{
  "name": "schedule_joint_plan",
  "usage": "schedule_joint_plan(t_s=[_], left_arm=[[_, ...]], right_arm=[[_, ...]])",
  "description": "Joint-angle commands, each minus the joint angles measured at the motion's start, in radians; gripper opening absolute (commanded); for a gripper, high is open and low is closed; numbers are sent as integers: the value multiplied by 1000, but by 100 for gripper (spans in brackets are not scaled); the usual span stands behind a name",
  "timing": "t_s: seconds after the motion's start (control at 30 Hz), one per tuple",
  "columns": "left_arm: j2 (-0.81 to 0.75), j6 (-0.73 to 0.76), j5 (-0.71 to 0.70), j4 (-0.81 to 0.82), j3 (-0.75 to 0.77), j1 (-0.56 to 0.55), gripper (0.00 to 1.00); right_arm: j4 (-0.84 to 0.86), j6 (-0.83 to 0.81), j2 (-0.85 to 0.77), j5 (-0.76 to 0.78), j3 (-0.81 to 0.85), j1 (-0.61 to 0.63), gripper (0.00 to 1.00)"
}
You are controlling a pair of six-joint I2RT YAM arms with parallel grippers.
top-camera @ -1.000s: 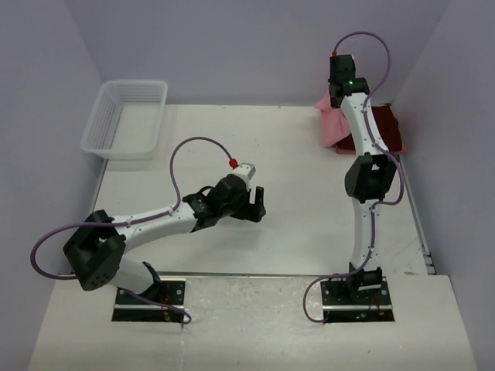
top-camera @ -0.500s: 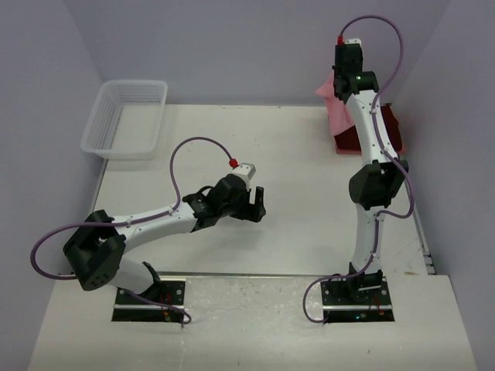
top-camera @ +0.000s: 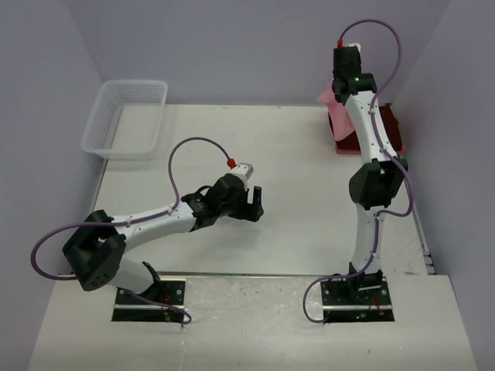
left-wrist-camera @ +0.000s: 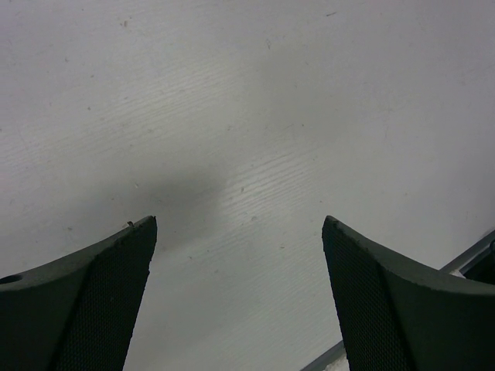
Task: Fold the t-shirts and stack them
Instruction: Put the neatly folded tshirt into the corner of the board with the right arm
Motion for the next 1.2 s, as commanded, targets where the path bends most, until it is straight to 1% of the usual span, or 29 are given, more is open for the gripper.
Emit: schedule_joint_plan(t_s=[0.0, 0.27, 0.3, 0.5, 0.73, 0.77, 0.8, 0.83, 0.97, 1.07, 1.13, 1.17], left_arm=[[-42, 27, 6, 18, -8, 13, 87], [-61, 33, 7, 5, -19, 27, 87], [-62, 33, 10, 3, -22, 27, 87], [-82, 33, 10, -5, -36, 29, 87], [-98, 36, 20, -22, -40, 30, 87], [-98, 38, 23, -20, -45, 30, 87], [-98, 36, 26, -15, -48, 29, 87], [-95, 36, 39, -12, -49, 29, 87], [-81, 35, 56, -2, -62, 30, 87], [-70, 41, 58, 0, -59, 30, 87], [-66, 44, 56, 5, -62, 30, 87], [-59, 44, 58, 6, -62, 30, 87]], right_arm=[[38, 4, -31, 26, -6, -16, 0], [18, 76, 18, 81, -24, -43, 0], [18, 79, 26, 110, -21, -52, 0], [15, 88, 110, 130, 9, -98, 0], [65, 27, 225, 179, 81, -129, 0], [80, 19, 230, 196, 66, -135, 0], [132, 19, 231, 216, 54, -160, 0], [154, -21, 233, 227, 45, -163, 0], [272, -73, 250, 306, 19, -180, 0], [298, -88, 279, 348, 40, -192, 0], [326, -127, 305, 356, 40, -197, 0], [370, -168, 313, 379, 35, -198, 0]])
